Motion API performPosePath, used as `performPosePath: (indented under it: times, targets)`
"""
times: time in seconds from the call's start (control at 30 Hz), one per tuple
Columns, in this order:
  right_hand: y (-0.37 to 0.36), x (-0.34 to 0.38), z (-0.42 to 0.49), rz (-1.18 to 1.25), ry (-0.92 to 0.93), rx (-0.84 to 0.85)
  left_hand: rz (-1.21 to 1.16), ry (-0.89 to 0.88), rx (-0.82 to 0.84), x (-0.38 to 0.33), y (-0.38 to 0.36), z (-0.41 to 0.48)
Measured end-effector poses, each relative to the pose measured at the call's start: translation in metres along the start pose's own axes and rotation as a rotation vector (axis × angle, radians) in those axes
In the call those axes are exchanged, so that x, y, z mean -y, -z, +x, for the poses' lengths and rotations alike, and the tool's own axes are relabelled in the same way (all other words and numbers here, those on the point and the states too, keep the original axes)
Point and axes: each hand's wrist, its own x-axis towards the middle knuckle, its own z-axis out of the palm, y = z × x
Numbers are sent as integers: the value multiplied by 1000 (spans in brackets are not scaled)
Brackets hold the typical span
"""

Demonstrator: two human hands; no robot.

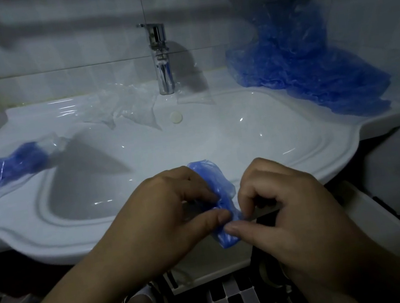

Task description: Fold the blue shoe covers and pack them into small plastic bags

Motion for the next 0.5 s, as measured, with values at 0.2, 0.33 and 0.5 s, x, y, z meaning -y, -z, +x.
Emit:
performPosePath:
  times: [0.2, 0.33, 0.5]
  targets:
    - [16, -3, -2, -5, 79, 189, 42, 30, -3, -1, -1, 1]
    - [9, -6, 0, -171, 160, 166, 45, 44, 6, -1, 0, 1]
    - [8, -4, 1, -158, 153, 140, 44, -5, 58, -2, 5, -1]
